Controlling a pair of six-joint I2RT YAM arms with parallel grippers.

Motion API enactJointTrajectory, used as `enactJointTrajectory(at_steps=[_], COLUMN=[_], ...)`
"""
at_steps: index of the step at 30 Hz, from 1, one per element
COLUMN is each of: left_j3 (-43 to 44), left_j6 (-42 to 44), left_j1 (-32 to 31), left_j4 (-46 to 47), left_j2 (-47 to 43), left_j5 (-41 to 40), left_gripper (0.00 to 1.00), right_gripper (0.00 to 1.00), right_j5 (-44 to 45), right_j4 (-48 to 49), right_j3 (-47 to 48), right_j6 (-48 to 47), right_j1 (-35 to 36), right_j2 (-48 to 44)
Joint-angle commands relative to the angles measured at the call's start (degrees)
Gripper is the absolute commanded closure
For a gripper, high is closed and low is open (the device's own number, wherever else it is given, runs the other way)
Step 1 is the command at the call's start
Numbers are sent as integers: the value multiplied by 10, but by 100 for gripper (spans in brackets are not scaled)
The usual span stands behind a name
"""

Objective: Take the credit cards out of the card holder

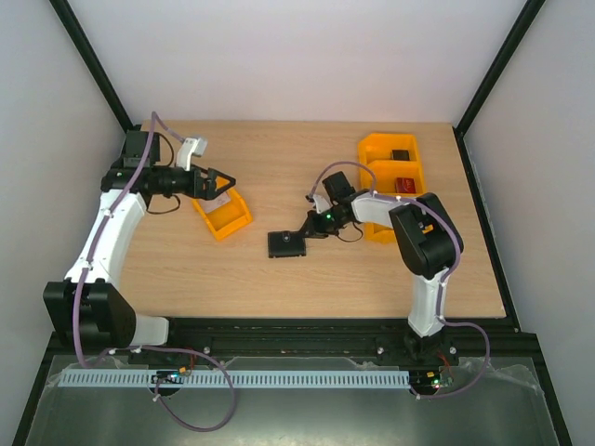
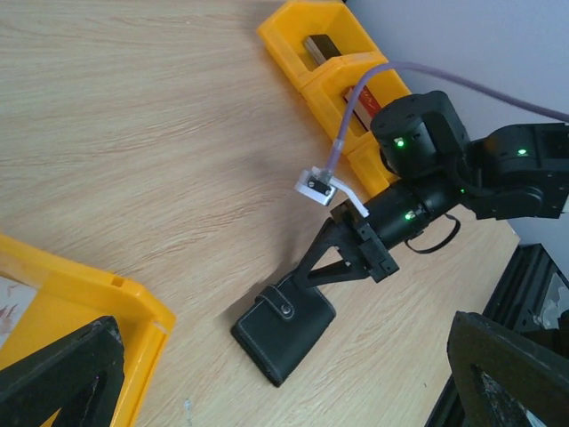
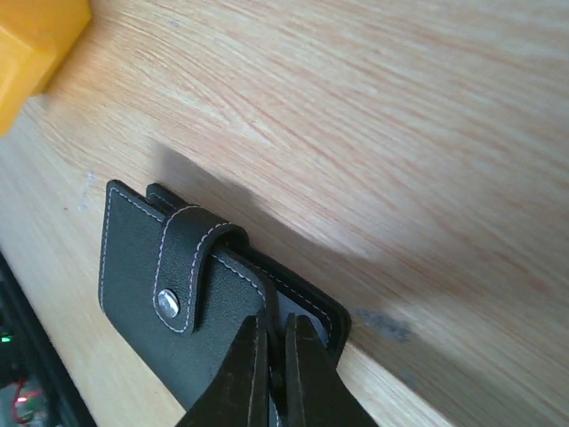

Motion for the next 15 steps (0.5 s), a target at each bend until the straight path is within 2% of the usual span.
enactJointTrajectory(at_steps=[1, 8, 15], left_j3=[-15, -6, 149], left_j6=[-3, 32, 175], left_j1=[-7, -9, -9], left_j4=[6, -22, -206], left_j2=[-3, 1, 27], left_j5=[16, 33, 36], left_gripper=[1, 1, 1], right_gripper=[98, 98, 98], right_j5=[-79, -97, -48], right_j4=[76, 156, 284], right_j3=[-46, -63, -73], right_j6=[64, 124, 209], right_j1=[6, 6, 6], right_j2=[-4, -104, -271])
